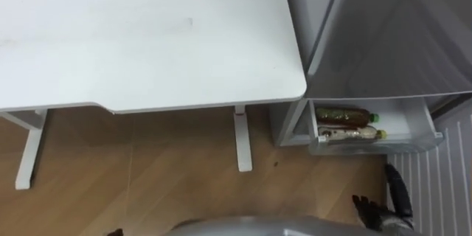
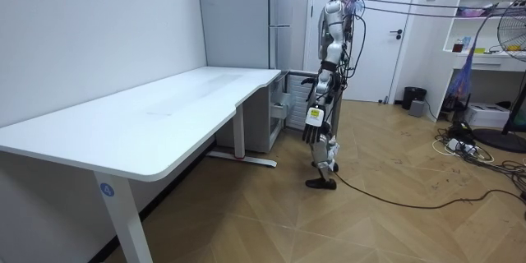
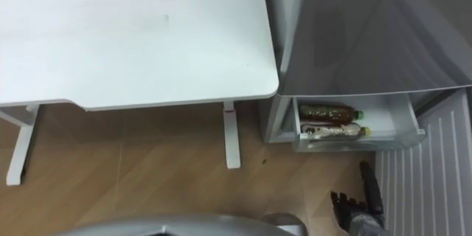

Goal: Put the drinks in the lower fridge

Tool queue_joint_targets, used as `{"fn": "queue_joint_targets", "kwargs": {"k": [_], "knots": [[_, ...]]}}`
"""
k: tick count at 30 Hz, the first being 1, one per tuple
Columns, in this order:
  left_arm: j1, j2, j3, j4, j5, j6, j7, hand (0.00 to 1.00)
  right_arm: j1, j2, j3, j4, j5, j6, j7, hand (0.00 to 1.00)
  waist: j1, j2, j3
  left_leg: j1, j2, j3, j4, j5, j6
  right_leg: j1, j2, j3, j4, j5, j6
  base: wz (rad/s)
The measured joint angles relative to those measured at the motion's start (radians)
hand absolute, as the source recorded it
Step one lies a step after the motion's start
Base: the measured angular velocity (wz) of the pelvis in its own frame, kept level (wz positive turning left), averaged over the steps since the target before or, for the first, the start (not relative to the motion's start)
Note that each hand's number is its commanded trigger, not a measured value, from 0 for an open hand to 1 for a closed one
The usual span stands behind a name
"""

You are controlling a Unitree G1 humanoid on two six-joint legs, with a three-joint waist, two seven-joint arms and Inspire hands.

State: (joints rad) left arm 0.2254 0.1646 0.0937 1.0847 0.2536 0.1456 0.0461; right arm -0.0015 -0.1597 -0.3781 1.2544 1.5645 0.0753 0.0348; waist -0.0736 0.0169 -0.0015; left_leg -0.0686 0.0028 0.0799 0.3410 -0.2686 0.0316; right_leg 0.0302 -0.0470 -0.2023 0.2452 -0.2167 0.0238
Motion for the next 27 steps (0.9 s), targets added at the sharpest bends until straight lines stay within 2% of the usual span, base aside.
{"fn": "queue_joint_targets", "kwargs": {"k": [4, 6, 7, 9, 11, 12, 14, 16, 19, 21, 27], "knots": [[-0.025, 0.003, -0.001, 0.019, 0.001, -0.008, -0.012, 0.0, -0.087, -0.005, -0.007, 0.003, 0.001, -0.014, -0.001, 0.0, 0.013, 0.018, 0.0075, -0.102, 0.001, -0.001, 0.071, 0.0, 0.004, -0.123, -0.009, 0.01, 0.098, -0.016, -0.007, -0.01], [-0.048, 0.012, -0.003, 0.036, -0.006, -0.023, -0.006, 0.0, -0.136, -0.008, -0.008, 0.004, 0.003, -0.017, -0.002, 0.0, 0.019, 0.009, 0.0225, -0.195, -0.004, -0.001, 0.14, -0.002, 0.008, -0.225, -0.029, 0.008, 0.198, -0.05, -0.014, 0.11], [-0.056, 0.015, -0.008, 0.042, -0.007, -0.024, -0.004, 0.0, -0.152, -0.011, -0.008, 0.01, 0.004, -0.018, -0.003, 0.0, 0.022, 0.008, 0.025, -0.223, -0.006, -0.001, 0.16, -0.004, 0.01, -0.254, -0.034, 0.007, 0.228, -0.06, -0.015, 0.2], [-0.097, 0.017, -0.019, 0.08, -0.006, -0.027, -0.005, 0.0, -0.206, -0.042, -0.01, 0.045, 0.003, -0.021, -0.002, 0.0, 0.028, 0.007, 0.0285, -0.34, -0.013, -0.001, 0.259, -0.018, 0.021, -0.381, -0.059, 0.009, 0.354, -0.103, -0.017, 0.21], [-0.114, 0.018, -0.028, 0.092, -0.007, -0.027, -0.005, 0.0, -0.245, -0.068, -0.016, 0.075, 0.008, -0.025, -0.003, 0.0, 0.04, 0.013, 0.0314, -0.425, -0.014, 0.001, 0.332, -0.039, 0.022, -0.472, -0.068, 0.023, 0.446, -0.136, -0.018, 0.05], [-0.121, 0.022, -0.039, 0.097, -0.011, -0.027, -0.005, 0.0, -0.26, -0.077, -0.017, 0.074, 0.008, -0.035, -0.01, 0.0, 0.056, 0.012, 0.031, -0.479, -0.017, 0.0, 0.371, -0.044, 0.024, -0.534, -0.077, 0.034, 0.502, -0.152, -0.019, -0.05], [-0.126, 0.027, -0.044, 0.095, -0.026, -0.03, -0.004, 0.0, -0.286, -0.088, -0.015, 0.091, 0.008, -0.04, -0.014, 0.0, 0.056, 0.011, 0.03, -0.548, -0.02, 0.0, 0.412, -0.046, 0.021, -0.608, -0.092, 0.035, 0.559, -0.169, -0.021, 0.05], [-0.135, 0.033, -0.058, 0.096, -0.026, -0.03, -0.004, 0.0, -0.303, -0.104, -0.013, 0.107, 0.008, -0.042, -0.027, 0.0, 0.072, 0.01, 0.0292, -0.61, -0.021, 0.0, 0.452, -0.045, 0.02, -0.672, -0.097, 0.036, 0.602, -0.172, -0.025, 0.06], [-0.146, 0.044, -0.06, 0.092, -0.027, -0.035, 0.002, 0.0, -0.305, -0.132, 0.012, 0.108, -0.008, -0.047, -0.044, 0.0, 0.092, -0.003, 0.0232, -0.715, -0.029, 0.0, 0.518, -0.045, 0.02, -0.782, -0.115, 0.038, 0.685, -0.187, -0.033, 0.12], [-0.163, 0.049, -0.069, 0.084, -0.049, -0.035, 0.008, 0.0, -0.315, -0.168, 0.033, 0.108, -0.029, -0.054, -0.05, 0.0, 0.107, -0.008, 0.0241, -0.807, -0.029, -0.001, 0.575, -0.047, 0.023, -0.873, -0.124, 0.042, 0.748, -0.193, -0.04, 0.06], [-0.186, 0.058, -0.112, 0.081, -0.122, -0.037, 0.029, 0.0, -0.386, -0.21, 0.082, 0.104, -0.042, -0.057, -0.072, 0.0, 0.112, -0.028, 0.0311, -0.971, -0.031, 0.004, 0.698, -0.058, 0.026, -1.038, -0.139, 0.061, 0.882, -0.216, -0.05, 0.04]]}}
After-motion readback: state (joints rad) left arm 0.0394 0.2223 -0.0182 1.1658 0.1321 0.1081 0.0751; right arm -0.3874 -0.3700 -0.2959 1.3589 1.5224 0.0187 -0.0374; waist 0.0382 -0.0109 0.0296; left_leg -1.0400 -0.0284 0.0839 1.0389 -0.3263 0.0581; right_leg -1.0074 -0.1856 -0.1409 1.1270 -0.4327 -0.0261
